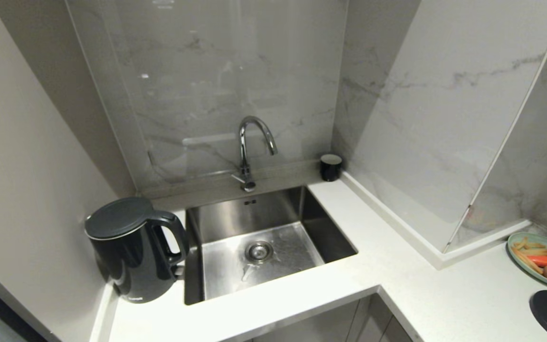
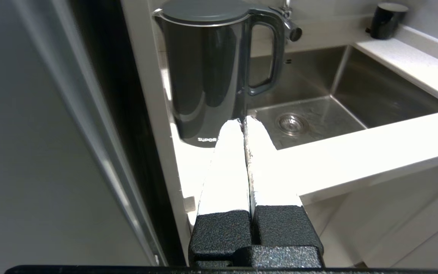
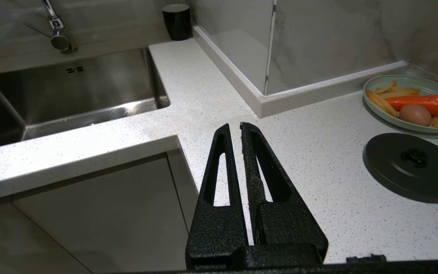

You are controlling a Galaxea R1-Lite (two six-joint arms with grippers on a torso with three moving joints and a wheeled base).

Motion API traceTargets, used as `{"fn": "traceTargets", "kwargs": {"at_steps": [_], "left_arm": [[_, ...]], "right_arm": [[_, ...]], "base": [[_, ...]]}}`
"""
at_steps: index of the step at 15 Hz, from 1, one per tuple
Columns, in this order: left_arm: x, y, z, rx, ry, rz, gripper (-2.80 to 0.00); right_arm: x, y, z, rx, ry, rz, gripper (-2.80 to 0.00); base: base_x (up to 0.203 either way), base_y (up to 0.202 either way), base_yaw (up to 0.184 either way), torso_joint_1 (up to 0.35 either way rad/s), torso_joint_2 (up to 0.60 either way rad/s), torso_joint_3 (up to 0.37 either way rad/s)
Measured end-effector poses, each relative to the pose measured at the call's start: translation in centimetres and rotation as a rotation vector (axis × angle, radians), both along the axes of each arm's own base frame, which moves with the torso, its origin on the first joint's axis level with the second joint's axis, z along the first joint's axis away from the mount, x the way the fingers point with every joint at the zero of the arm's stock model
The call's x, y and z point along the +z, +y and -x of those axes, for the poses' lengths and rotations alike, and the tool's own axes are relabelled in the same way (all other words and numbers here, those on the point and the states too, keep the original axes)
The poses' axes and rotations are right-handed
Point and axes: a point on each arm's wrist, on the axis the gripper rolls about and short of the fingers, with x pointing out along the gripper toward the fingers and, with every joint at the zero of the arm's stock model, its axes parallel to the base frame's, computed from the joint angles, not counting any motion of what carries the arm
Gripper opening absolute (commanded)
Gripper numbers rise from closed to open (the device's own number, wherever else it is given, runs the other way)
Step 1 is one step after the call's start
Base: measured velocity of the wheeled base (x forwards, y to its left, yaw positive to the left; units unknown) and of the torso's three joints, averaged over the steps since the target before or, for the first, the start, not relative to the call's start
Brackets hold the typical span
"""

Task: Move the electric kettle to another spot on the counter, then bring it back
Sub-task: Grab the kettle

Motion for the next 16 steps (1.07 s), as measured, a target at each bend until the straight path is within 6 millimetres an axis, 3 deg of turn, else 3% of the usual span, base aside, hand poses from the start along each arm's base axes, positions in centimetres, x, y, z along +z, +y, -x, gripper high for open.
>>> {"fn": "traceTargets", "kwargs": {"at_steps": [6, 12, 16], "left_arm": [[0.4, 0.0, 0.1, 0.005, -0.014, -0.008, -2.80], [6.1, -0.1, 0.3, -0.052, -0.076, 0.000, -2.80], [10.0, -0.2, -2.3, -0.091, -0.085, 0.000, -2.80]], "right_arm": [[0.0, 0.0, 0.0, 0.000, 0.000, 0.000, -2.80], [0.0, 0.0, 0.0, 0.001, -0.001, 0.000, -2.80], [0.0, 0.0, 0.0, 0.000, 0.000, -0.001, -2.80]], "base": [[0.000, 0.000, 0.000, 0.000, 0.00, 0.000], [0.000, 0.000, 0.000, 0.000, 0.00, 0.000], [0.000, 0.000, 0.000, 0.000, 0.00, 0.000]]}}
